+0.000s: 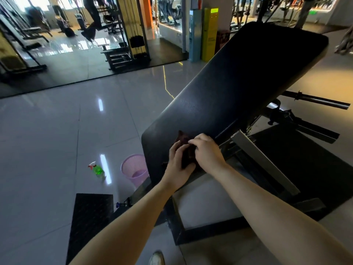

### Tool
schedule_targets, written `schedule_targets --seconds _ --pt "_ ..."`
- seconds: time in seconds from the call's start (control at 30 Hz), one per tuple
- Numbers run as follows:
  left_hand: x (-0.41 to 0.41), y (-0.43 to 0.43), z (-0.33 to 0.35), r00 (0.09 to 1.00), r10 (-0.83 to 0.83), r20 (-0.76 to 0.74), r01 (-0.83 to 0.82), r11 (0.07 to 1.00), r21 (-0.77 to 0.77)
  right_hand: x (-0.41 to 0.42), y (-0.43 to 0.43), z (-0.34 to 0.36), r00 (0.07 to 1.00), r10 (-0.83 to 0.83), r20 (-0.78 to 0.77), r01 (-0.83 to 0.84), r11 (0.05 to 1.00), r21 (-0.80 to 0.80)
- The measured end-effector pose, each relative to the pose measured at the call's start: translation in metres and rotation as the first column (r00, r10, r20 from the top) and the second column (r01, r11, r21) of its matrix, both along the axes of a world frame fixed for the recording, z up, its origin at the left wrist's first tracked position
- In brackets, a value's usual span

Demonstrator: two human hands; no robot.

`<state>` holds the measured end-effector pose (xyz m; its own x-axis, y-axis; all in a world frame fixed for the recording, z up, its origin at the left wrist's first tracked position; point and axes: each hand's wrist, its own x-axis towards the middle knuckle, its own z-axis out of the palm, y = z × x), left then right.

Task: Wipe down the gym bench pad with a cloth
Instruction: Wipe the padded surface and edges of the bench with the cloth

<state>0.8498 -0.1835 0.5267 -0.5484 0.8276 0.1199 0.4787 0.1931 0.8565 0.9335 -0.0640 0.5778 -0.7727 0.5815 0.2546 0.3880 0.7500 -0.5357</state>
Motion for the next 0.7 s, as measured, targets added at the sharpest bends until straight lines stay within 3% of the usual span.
schedule_targets --seconds 0.07,0.13,0.3,0.47,0.63,0.7 --pt "-0.005 -0.009 -0.009 0.987 0.140 0.085 -0.135 0.989 -0.062 0.003 0.009 0.003 0.997 -0.053 -0.055 0.062 0.984 0.164" --pt "-0.009 -0.014 -0.015 0.969 0.195 0.155 -0.167 0.970 -0.177 0.006 0.016 0.006 0.990 -0.119 -0.075 0.135 0.954 0.269" --pt "-0.028 -0.014 -0.053 0.909 0.255 0.329 -0.189 0.957 -0.219 0.000 -0.012 -0.020 0.981 -0.159 0.109 0.105 0.915 0.390" --pt "-0.010 -0.024 -0.011 0.842 0.257 0.474 -0.197 0.965 -0.173 0.001 -0.033 -0.033 0.982 -0.083 0.168 0.030 0.955 0.294" --pt "-0.009 -0.019 -0.025 0.875 0.242 0.419 -0.212 0.970 -0.118 -0.003 -0.055 -0.046 0.971 0.093 0.222 -0.123 0.984 0.126" --pt "-0.015 -0.017 -0.034 0.890 0.248 0.382 -0.213 0.968 -0.132 -0.004 -0.058 -0.043 0.973 0.092 0.214 -0.119 0.986 0.119"
